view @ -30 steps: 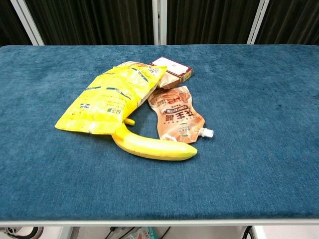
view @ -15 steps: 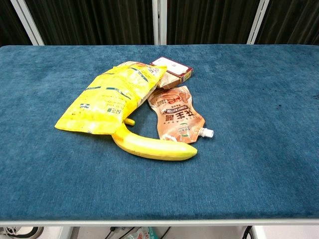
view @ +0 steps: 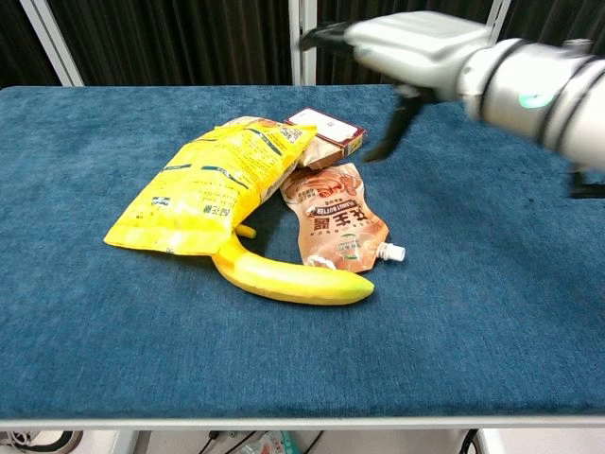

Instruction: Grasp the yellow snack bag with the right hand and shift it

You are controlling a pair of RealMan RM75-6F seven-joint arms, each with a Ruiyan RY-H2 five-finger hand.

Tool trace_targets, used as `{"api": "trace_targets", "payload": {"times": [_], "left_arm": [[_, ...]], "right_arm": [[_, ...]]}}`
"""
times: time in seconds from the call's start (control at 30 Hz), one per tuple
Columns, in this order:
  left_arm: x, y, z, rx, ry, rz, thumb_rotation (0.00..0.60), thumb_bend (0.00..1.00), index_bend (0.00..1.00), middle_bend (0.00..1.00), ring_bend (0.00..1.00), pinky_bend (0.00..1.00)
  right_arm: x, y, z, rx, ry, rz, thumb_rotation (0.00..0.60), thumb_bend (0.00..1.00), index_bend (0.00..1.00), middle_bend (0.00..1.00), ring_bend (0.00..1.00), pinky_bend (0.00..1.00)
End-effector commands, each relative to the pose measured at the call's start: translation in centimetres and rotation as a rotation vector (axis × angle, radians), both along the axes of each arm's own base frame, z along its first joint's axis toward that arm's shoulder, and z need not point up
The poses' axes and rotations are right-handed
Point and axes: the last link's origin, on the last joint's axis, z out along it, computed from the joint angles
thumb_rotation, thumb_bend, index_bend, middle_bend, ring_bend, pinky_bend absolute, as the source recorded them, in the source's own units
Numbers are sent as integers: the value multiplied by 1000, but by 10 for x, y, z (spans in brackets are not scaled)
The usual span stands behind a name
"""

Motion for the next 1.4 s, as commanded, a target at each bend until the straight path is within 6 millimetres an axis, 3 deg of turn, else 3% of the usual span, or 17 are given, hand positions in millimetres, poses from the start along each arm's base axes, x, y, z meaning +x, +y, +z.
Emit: {"api": "trace_targets", "payload": {"times": [0.03,0.33,0.9,1.13,1.2,1.27,1.4], "left_arm": [[-2,-2,2,4,0,4,430,86,107,94,108,211],[-5,-6,7,16,-6,7,433,88,107,94,108,211],[-11,-6,13,32,-18,19,432,88,107,94,108,211],[-16,-10,18,43,-13,29,434,88,107,94,108,210],[-16,-11,20,45,-10,31,434,87,107,94,108,210],[-17,-12,21,47,-8,33,434,88,107,94,108,210],[-18,-13,21,48,-10,34,433,88,107,94,107,210]], "right_arm": [[27,-3,-35,42,19,35,600,0,0,0,0,0],[46,3,-79,76,99,77,600,0,0,0,0,0],[73,-15,-116,86,197,111,600,0,0,0,0,0],[71,-19,-132,87,204,77,600,90,0,0,0,0],[72,-19,-133,70,187,78,600,152,0,23,5,43],[71,-18,-135,49,176,84,600,214,44,101,61,165],[69,-18,-138,15,154,91,600,344,380,319,289,441]]}}
